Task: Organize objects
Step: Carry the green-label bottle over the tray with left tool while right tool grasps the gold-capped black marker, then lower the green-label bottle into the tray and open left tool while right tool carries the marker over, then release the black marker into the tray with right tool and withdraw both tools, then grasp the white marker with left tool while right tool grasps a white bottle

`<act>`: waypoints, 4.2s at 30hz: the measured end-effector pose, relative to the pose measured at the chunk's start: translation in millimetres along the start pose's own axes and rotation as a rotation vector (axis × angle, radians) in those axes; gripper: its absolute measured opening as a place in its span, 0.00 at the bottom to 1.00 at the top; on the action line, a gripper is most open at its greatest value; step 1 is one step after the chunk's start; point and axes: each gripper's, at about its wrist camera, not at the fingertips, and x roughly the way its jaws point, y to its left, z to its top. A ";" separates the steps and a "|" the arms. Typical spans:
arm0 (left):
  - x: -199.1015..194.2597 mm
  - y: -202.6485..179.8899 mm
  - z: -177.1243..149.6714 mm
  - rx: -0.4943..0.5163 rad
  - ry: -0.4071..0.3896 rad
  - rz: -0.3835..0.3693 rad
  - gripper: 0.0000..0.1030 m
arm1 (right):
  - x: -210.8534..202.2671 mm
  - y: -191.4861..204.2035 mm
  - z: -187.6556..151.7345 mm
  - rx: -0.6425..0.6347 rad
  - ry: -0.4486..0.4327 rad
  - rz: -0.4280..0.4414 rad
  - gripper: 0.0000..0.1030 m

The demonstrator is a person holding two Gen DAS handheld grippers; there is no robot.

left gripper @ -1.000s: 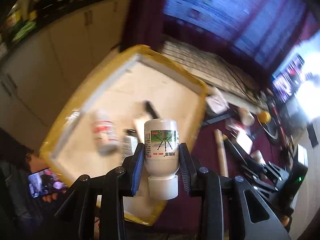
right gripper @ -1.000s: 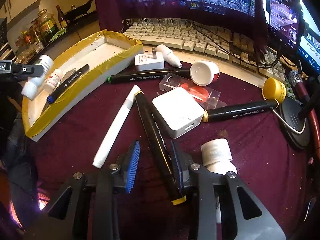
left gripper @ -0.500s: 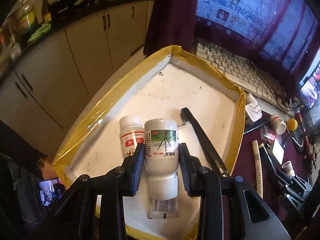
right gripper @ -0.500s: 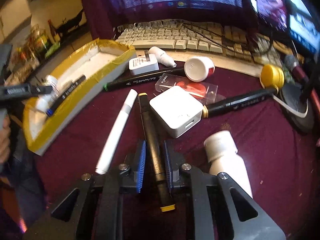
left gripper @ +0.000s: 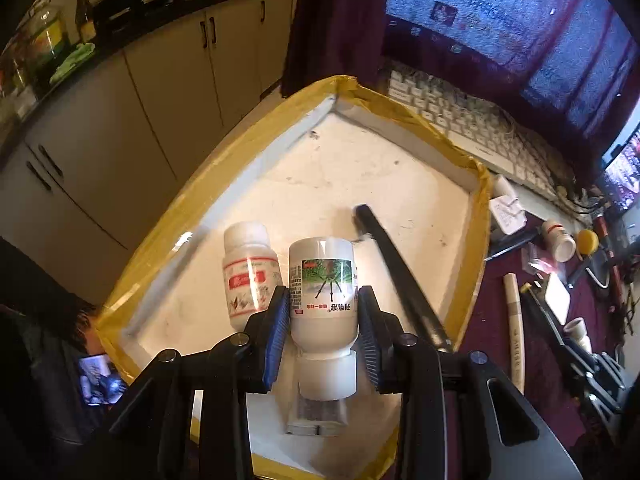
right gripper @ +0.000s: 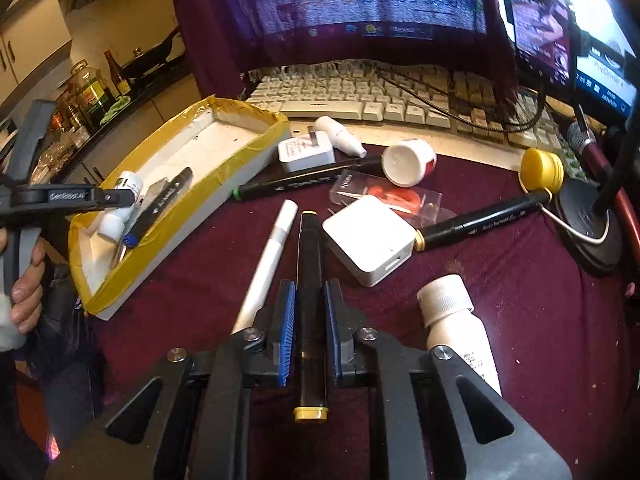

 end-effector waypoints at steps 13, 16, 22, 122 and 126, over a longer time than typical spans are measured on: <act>23.7 12.4 11.7 -0.065 0.029 -0.052 0.29 | 5.4 5.6 1.5 -0.010 0.027 0.014 0.12; 25.6 11.9 13.2 -0.047 0.000 -0.054 0.29 | -3.8 11.1 3.1 -0.025 0.007 0.010 0.12; 25.3 16.2 8.7 -0.049 -0.044 -0.071 0.29 | 12.3 5.1 4.4 -0.007 0.042 0.009 0.12; 25.9 -181.7 -54.3 0.292 0.034 -0.175 0.63 | -41.4 -68.9 -18.8 0.179 -0.056 -0.059 0.47; 28.3 -190.1 -58.8 0.332 -0.019 -0.087 0.48 | -37.0 -68.3 -20.6 0.170 -0.052 -0.082 0.47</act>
